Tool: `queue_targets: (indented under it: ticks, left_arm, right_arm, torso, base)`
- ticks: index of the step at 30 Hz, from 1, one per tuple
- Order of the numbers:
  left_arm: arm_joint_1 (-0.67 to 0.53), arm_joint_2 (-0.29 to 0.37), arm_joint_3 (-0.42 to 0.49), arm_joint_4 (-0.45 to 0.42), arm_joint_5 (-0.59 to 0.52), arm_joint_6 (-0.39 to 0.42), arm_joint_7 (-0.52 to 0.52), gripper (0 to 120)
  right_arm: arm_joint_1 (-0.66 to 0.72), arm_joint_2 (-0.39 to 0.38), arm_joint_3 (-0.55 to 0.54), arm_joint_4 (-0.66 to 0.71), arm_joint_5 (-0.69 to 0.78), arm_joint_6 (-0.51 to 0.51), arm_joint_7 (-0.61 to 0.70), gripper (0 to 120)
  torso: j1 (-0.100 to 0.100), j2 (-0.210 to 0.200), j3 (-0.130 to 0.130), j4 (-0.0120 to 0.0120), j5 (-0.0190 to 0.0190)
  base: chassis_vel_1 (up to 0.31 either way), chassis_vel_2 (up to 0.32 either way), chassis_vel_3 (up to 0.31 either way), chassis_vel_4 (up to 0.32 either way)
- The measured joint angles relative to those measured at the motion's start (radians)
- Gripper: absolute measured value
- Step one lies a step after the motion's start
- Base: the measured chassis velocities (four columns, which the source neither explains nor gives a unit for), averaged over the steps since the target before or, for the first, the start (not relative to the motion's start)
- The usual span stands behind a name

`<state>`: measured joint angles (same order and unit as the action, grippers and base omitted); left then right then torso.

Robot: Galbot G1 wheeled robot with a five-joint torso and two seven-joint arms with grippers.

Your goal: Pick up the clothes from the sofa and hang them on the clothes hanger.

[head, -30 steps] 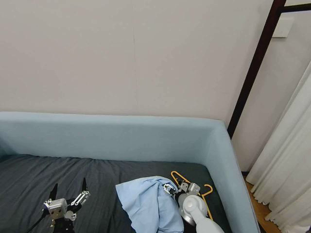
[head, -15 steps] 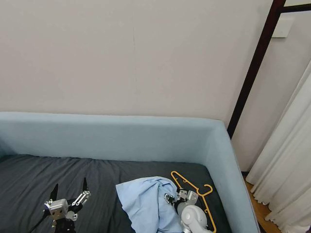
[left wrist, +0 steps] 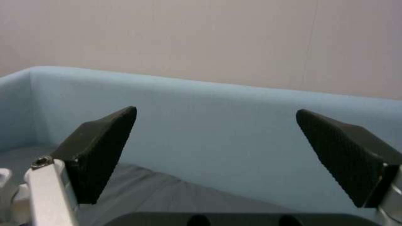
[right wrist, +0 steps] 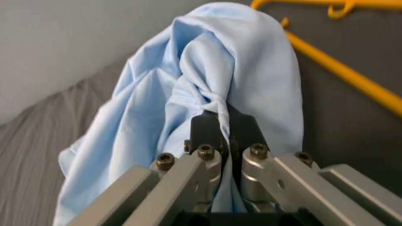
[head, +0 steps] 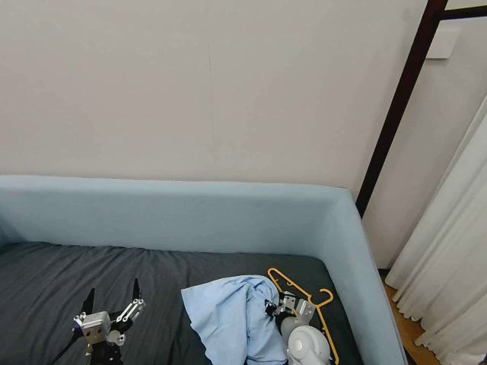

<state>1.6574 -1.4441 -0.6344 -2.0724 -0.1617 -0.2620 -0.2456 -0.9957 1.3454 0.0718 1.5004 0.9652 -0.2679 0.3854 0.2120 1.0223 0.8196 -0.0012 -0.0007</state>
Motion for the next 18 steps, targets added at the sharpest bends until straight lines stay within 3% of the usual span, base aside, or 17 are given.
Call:
queue_targets:
  ticks: [7, 18]
  left_arm:
    - [0.001, 0.002, 0.004, -0.001, 0.001, -0.001, 0.0, 100]
    - [0.005, -0.003, 0.021, -0.019, 0.002, -0.007, 0.0, 100]
  right_arm:
    - [-0.022, -0.099, -0.024, 0.171, 0.001, 0.137, -0.126, 0]
    - [0.041, -0.292, 0.003, 0.402, 0.167, 0.302, -0.309, 0]
  torso:
    - [0.0, 0.0, 0.0, -0.0001, 0.0]
    - [0.0, 0.0, 0.0, -0.0002, 0.0002]
  base:
    - [0.0, 0.0, 0.0, 0.0]
    - [0.0, 0.0, 0.0, 0.0]
